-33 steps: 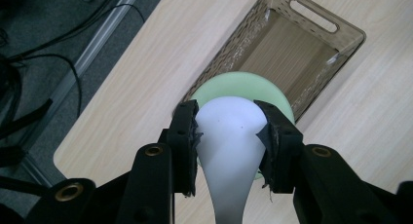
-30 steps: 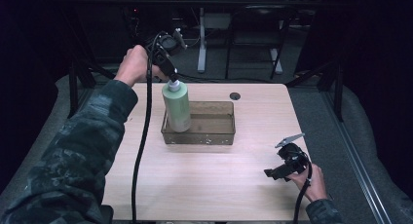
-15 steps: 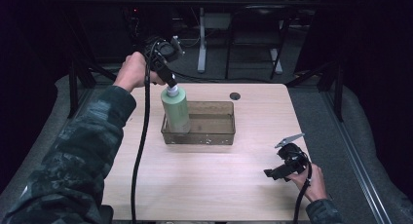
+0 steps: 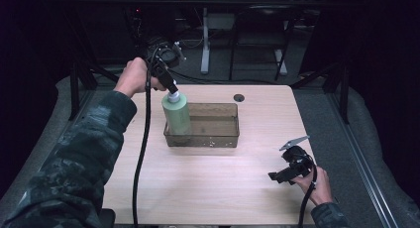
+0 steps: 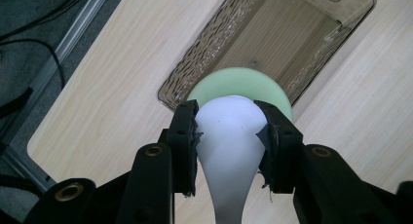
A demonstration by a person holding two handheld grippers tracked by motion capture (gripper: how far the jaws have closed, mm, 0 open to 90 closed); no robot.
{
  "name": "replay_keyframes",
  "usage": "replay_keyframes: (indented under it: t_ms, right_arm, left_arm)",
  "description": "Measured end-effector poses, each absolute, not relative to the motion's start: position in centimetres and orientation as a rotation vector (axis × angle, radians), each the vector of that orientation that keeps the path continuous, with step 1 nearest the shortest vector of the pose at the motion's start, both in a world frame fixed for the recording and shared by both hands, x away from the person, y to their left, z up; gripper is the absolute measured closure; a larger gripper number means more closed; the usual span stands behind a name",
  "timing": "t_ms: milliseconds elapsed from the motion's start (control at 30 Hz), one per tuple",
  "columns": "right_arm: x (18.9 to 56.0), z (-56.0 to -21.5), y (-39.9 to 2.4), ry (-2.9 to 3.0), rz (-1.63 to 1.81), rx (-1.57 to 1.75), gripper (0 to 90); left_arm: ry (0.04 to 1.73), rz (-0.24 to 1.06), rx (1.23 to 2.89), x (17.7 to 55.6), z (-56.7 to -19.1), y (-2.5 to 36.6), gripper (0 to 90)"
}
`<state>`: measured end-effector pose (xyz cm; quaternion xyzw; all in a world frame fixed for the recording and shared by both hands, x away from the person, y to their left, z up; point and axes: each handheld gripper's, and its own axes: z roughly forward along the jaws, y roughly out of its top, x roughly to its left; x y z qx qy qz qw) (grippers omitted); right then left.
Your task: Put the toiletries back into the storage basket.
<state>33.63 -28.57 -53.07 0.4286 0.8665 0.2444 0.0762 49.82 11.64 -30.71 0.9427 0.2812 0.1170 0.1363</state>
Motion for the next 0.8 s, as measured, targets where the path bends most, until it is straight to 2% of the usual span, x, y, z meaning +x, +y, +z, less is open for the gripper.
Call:
replay_keyframes:
  t_ms: [800]
  right_arm:
    - [33.61, -53.06, -28.50, 2.602, 0.732, 1.287, 0.0]
  left_arm:
    - [0.796, 0.330, 2.779, 49.54, -31.35, 11.88, 63.2]
